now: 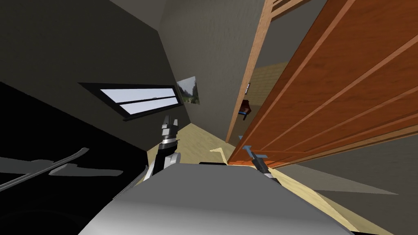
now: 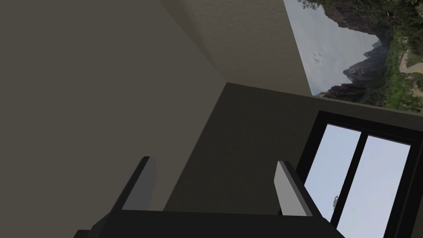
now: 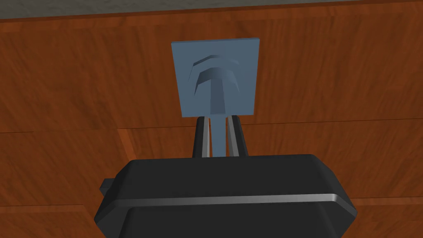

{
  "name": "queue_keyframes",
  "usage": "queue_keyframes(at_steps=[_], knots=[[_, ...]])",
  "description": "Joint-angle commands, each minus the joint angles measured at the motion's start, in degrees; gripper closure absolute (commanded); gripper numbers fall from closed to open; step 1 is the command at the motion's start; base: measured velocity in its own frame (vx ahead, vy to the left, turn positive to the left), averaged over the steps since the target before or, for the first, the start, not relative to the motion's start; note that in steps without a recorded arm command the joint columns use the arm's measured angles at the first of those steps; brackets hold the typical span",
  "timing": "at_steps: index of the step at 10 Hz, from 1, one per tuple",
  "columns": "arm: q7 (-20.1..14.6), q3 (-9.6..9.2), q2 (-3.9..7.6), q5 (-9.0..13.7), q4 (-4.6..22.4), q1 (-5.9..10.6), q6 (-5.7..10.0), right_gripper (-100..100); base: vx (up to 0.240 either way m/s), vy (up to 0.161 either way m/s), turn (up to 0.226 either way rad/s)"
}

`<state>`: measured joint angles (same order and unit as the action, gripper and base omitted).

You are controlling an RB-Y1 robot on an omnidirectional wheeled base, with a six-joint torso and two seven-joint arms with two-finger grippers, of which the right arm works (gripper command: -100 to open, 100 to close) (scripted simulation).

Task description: Pull the door open

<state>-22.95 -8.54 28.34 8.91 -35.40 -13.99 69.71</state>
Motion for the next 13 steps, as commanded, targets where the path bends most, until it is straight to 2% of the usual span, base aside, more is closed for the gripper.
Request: queue_keyframes(at_steps=[1, 2, 3, 4, 13], knots=[[-0.5, -0.16, 0.46, 0.1, 1.6, -0.1, 1.87, 100, -0.23, -0.078, 0.149], [-0.6, -0.27, 0.63, 0.1, 1.9, -0.36, 2.52, 100, -0.203, -0.063, 0.131], [-0.5, -0.49, 0.19, -0.1, 2.0, -0.12, 2.19, 100, -0.088, -0.018, 0.023], [-0.7, -0.79, 0.28, -0.1, 2.7, -0.12, 2.96, 100, -0.144, -0.028, 0.16], [-1.5, -1.63, 1.27, 0.0, 5.6, 0.58, 5.87, 100, -0.219, -0.071, 0.164]])
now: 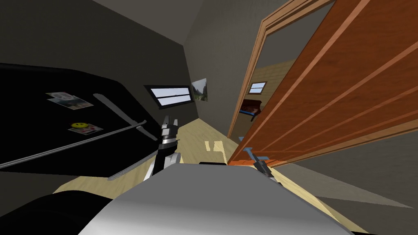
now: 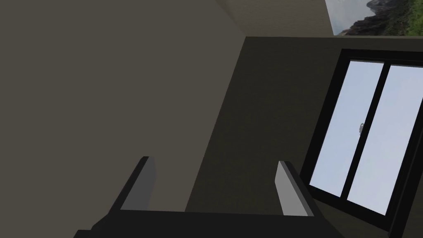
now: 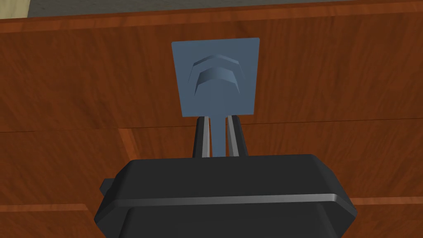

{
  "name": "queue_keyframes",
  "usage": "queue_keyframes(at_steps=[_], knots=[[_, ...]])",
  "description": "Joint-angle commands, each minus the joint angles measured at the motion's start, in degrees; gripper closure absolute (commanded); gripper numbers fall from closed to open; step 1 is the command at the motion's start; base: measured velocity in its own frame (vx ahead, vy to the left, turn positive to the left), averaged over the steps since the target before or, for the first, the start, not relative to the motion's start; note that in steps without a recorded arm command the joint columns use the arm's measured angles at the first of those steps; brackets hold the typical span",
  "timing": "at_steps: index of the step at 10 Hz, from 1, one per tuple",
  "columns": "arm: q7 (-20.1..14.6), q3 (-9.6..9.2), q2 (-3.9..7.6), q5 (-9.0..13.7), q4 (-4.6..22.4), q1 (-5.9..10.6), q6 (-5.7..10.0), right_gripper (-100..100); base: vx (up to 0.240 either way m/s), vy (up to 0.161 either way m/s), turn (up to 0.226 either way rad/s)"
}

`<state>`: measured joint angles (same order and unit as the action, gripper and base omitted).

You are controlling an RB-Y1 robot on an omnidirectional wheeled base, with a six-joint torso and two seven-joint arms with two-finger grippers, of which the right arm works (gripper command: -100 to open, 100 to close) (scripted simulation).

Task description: Pull the door open

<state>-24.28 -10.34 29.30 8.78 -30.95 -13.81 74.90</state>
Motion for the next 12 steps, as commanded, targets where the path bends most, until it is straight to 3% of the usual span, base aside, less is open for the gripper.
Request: queue_keyframes(at_steps=[1, 2, 12], knots=[[-0.3, 0.08, 0.43, 0.2, 1.4, 0.47, 1.01, 100, -0.23, -0.048, 0.139], [-0.1, -0.06, 0.18, 0.0, 0.1, 0.01, 0.21, 100, -0.101, -0.016, 0.03], [-0.6, -0.96, 0.67, 0.5, 3.5, 1.33, 2.52, 100, -0.188, -0.062, 0.155]])
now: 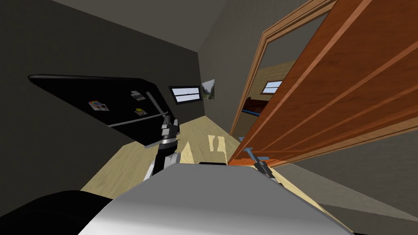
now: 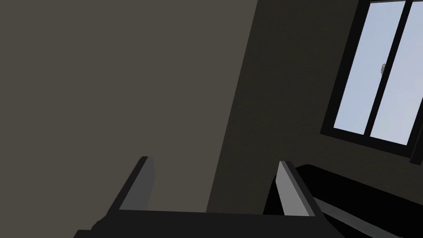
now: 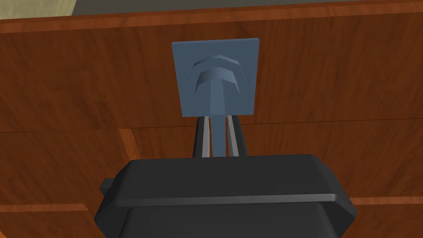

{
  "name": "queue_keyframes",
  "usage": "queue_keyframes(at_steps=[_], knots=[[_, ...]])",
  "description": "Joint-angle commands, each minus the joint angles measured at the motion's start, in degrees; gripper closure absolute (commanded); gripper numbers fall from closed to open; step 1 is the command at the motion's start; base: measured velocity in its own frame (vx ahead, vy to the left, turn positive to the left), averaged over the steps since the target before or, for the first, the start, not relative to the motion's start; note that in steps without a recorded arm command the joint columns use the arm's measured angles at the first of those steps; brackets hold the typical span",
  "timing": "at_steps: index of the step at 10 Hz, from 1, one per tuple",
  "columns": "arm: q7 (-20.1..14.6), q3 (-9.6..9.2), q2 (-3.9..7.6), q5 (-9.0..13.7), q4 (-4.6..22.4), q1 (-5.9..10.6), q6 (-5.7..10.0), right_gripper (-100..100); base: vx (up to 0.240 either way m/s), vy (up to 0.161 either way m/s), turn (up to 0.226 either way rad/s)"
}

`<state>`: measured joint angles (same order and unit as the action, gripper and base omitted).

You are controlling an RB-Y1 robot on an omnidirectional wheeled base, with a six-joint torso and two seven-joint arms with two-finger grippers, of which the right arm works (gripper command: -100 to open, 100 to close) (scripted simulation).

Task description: Pull the door open

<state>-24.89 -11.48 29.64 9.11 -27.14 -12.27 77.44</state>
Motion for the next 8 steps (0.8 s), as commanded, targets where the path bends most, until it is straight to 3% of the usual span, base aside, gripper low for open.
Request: queue_keyframes(at_steps=[1, 3, 4, 5, 8], knots=[[-0.1, 0.11, 0.38, 0.3, 0.0, -0.08, 0.2, 100, -0.207, -0.071, 0.175], [-0.2, -0.02, 0.47, 0.3, 0.6, 0.14, 0.58, 100, -0.176, -0.066, 0.119], [-0.1, -0.32, 0.18, 0.1, -0.4, -0.21, 0.01, 100, -0.063, -0.021, 0.035], [0.2, -0.14, -0.38, -0.1, -0.7, 0.64, -1.33, 100, -0.122, -0.028, 0.124], [0.9, 0.41, -1.14, -0.4, -0.9, 2.21, -3.29, 100, -0.176, -0.04, 0.105]])
